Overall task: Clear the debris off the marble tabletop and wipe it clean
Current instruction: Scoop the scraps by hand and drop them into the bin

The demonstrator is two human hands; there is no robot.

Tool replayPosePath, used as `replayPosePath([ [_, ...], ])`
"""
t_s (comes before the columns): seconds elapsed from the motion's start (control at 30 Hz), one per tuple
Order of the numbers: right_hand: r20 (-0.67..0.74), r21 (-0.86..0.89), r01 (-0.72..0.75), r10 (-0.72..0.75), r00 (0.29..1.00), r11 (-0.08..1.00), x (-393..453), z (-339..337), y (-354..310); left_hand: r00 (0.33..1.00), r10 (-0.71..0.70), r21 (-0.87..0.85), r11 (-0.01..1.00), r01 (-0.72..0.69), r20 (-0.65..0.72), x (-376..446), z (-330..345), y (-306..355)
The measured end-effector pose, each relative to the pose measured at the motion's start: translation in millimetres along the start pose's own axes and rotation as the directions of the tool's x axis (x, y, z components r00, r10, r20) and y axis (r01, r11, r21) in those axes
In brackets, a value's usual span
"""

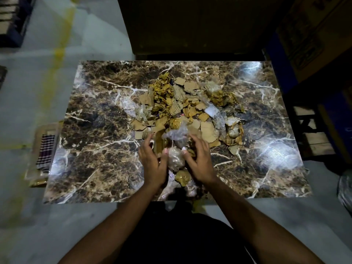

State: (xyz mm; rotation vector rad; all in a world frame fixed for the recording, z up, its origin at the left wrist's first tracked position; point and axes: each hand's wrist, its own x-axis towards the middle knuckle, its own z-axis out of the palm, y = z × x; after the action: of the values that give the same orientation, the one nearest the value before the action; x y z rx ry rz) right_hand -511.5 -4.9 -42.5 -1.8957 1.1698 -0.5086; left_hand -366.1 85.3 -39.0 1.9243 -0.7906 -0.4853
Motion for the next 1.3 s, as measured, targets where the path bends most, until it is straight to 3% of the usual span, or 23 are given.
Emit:
replayPosePath([
  [0.07, -0.036, -0.005, 0.042, -0.042, 0.998, 0.999, -11, -14, 8, 0.991, 0.129, 0.146, 0.982, -0.122, -0.035, -17, -11, -9],
  [0.17, -0.007, -0.04, 0.074, -0.074, 0.997, 0.996, -32, -23, 24, 0.95, 0.279, 0.305, 0.901, -0.308, 0.138, -43, -19, -20],
  [0.3, -0.036, -0.108, 0.026, -0.03, 0.999, 0.994, -48, -13, 37, 0.957, 0.191, 0.284, 0.926, -0.249, 0.219, -46, -9, -12],
  [0.43, -0.081, -0.174, 0.083, -0.098, 0.992, 0.981, -45, 2, 35, 0.947, 0.189, 0.257, 0.932, -0.256, 0.258, -31, 2, -11],
  [0.6, -0.066, -0.227, 0.036, -0.053, 0.996, 0.973, -34, 29, 18, 0.973, 0.13, 0.031, 0.99, -0.139, 0.19, -37, 26, -9],
  [0.8, -0.18, 0.108, 0.017, 0.002, 0.984, 0.994, -21, 42, 9, 1.0, -0.003, -0.214, 0.977, -0.001, -0.015, -43, 56, 14],
  [1.03, -0.179, 0.344, -0.042, 0.109, 0.978, 0.938, -14, 35, -9, 0.953, -0.304, -0.493, 0.83, 0.262, -0.005, -35, 63, 20],
  [1.3, -0.205, 0.512, -0.154, 0.295, 0.933, 0.845, -2, 26, -28, 0.97, -0.237, -0.55, 0.803, 0.23, 0.06, -6, 58, 51],
])
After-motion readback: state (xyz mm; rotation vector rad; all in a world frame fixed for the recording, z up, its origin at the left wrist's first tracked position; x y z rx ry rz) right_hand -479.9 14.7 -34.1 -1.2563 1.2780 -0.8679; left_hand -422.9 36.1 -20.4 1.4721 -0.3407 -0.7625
